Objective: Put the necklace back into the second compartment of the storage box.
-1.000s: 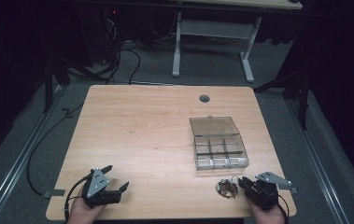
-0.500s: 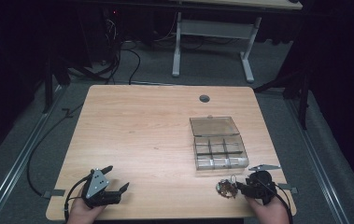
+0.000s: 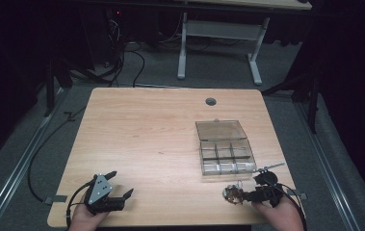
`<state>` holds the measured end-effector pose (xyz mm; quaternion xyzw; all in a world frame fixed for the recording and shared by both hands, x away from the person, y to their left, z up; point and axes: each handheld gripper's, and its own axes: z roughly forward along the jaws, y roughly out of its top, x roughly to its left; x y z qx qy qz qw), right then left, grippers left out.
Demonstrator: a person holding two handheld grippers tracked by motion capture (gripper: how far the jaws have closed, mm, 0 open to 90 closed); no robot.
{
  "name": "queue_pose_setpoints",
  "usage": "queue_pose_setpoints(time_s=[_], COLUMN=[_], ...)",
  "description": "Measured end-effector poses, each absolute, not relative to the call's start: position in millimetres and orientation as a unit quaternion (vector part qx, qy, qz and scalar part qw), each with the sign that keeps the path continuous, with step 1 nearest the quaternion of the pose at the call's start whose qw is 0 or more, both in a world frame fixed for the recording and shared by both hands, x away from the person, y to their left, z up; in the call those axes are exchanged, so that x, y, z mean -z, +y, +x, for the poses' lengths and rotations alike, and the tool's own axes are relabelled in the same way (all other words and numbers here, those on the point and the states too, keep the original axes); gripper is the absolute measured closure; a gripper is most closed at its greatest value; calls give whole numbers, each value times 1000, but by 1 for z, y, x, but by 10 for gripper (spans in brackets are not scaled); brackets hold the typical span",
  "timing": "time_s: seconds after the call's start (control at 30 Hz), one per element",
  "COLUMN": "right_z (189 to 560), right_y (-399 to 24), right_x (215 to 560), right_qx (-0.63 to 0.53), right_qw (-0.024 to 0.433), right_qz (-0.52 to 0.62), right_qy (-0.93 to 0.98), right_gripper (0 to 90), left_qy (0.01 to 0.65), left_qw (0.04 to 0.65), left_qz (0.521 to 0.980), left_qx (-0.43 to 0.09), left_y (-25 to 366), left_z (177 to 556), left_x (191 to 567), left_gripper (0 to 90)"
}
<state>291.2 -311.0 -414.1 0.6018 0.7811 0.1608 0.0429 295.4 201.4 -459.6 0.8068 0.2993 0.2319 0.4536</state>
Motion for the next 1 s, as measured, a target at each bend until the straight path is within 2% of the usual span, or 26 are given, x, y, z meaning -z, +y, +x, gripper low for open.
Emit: queue_pose_setpoints(time_s=[0.07,0.2,0.53,0.77,1.0], right_z=[294,296,295,301,308], right_y=[-310,-307,-292,-280,-267], right_x=[414,415,403,407,418], right_qx=[-149,-135,-121,-118,-97], right_qw=[16,-3,-5,-10,-9], right_qz=[598,593,574,565,554], right_qy=[787,794,810,816,827], right_gripper=[300,259,147,29,4], left_qy=[300,299,298,297,296], left_qw=[454,455,455,456,457], left_qz=[806,806,807,808,807], left_qx=[-232,-232,-229,-228,-228], left_y=[201,201,201,201,201], left_z=[295,295,295,296,295], left_x=[460,460,459,459,459], left_gripper=[150,150,150,149,149])
